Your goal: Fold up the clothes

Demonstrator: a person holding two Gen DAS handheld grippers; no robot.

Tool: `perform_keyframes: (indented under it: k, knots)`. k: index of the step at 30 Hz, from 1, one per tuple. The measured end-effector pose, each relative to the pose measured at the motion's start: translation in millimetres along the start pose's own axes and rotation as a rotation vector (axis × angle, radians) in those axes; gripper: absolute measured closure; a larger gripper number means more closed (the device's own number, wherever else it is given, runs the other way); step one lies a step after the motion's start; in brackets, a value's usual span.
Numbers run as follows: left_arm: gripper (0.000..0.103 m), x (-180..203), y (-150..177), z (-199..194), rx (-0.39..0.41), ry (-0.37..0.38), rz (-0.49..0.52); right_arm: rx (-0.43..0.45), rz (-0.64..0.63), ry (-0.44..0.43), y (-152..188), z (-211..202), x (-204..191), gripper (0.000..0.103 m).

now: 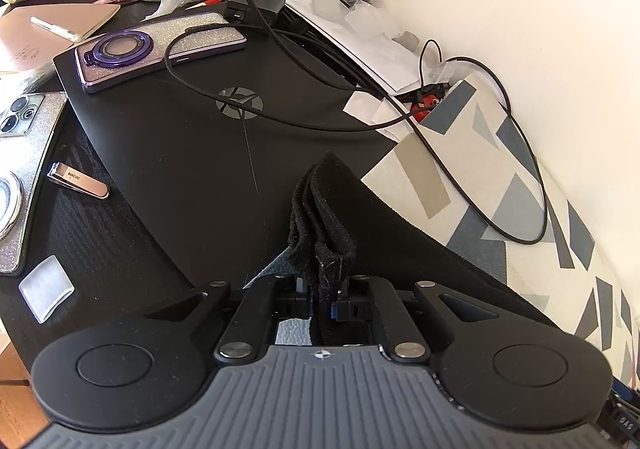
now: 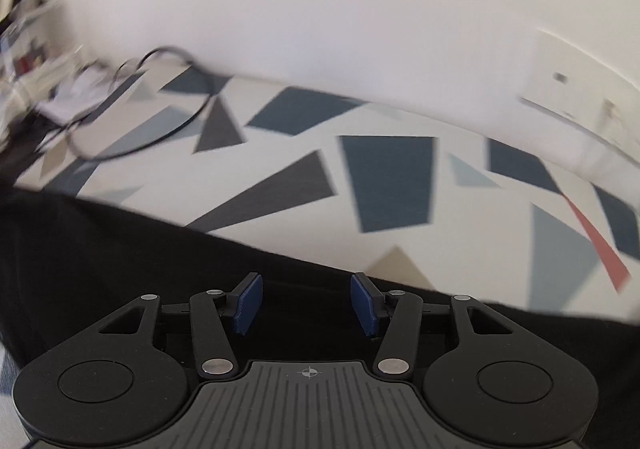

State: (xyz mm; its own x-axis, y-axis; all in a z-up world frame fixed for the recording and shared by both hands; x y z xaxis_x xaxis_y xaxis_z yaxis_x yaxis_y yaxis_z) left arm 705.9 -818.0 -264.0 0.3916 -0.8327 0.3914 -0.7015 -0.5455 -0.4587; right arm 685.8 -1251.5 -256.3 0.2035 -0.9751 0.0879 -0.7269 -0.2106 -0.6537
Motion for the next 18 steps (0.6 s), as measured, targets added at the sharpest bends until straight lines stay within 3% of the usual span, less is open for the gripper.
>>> perform_keyframes:
  k: [4,6,8,13,18]
  knots:
    - [0.095,1,0,1,0.002,-0.002,0.014,-0.016,-0.145,-0.104,-3,8,-17,0.061]
    - [0.095,1,0,1,0.001,-0.002,0.016,-0.014,-0.167,-0.147,-4,5,-20,0.075]
    - [0.095,1,0,1,-0.001,0.0,0.016,-0.018,-0.144,-0.168,-7,4,-17,0.098]
    - [0.095,0,0,1,-0.002,0.012,0.019,0.032,-0.065,-0.154,-16,1,-3,0.103]
    - [0.095,1,-1,1,-0.008,0.011,0.029,0.104,0.072,0.006,-31,3,31,0.103]
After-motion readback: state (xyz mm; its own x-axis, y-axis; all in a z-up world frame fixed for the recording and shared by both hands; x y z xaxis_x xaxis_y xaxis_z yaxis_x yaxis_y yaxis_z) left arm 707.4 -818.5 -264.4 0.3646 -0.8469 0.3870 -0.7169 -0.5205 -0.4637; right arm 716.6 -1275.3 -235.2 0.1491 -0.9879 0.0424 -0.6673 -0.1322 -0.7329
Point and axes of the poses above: each gripper's, at about its wrist camera, not at the fingertips, and z roughly the way its jaws point, x to its right, y to its underside, the point moved 7 cm from there along z, roughly the way its jaws point, and after that the axes turned 6 degrees about -z, right-handed, at the moved point
